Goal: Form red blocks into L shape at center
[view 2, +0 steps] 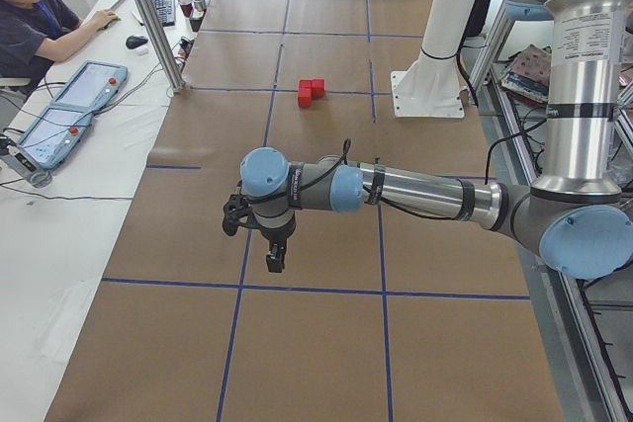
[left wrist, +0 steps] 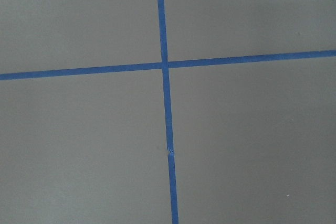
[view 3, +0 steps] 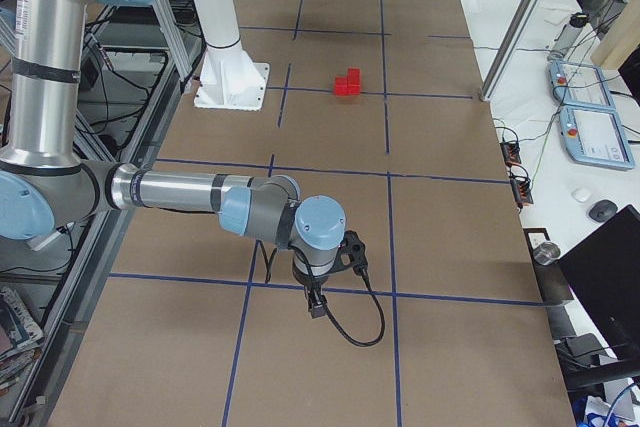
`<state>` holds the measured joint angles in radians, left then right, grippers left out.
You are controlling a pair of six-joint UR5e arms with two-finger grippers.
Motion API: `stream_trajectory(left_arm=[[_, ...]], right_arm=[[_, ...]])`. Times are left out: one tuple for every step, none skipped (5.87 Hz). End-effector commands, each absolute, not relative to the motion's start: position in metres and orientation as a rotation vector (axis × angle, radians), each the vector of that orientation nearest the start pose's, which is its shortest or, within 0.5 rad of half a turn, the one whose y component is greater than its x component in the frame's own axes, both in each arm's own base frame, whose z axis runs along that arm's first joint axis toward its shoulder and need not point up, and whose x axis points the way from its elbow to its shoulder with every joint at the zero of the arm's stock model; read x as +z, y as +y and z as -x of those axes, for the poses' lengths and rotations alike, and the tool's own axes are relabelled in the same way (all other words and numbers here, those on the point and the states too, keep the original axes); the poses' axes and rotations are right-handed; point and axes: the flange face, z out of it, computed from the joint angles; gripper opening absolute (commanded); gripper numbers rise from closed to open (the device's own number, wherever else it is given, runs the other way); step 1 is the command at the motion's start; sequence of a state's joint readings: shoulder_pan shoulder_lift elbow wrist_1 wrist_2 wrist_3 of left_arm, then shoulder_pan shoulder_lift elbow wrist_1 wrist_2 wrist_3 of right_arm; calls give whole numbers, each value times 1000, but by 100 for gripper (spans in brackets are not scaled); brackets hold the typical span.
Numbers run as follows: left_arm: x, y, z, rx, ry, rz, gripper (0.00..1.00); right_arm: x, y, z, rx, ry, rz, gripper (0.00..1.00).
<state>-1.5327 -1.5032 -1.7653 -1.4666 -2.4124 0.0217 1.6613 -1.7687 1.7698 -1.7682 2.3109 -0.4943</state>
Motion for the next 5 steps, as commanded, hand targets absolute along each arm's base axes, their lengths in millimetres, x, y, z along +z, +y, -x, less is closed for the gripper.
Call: stream_trajectory(left_arm=[[604, -455, 30, 145, 872, -106, 100], [606, -454, 30, 152, 864, -112, 100], [606, -453, 30, 153, 867, -114, 100], [610, -451, 30, 140, 865, -97, 100], [616, -449, 30, 134, 865, -84, 100]], right_arm=[[668, -385, -101, -252, -766, -13, 100], [670, -384, -101, -249, -767, -10, 100], [671, -383, -101, -246, -769, -7, 100], [671, -383, -101, -246, -769, -7, 100], [670, -383, -101, -246, -768, -9, 100]])
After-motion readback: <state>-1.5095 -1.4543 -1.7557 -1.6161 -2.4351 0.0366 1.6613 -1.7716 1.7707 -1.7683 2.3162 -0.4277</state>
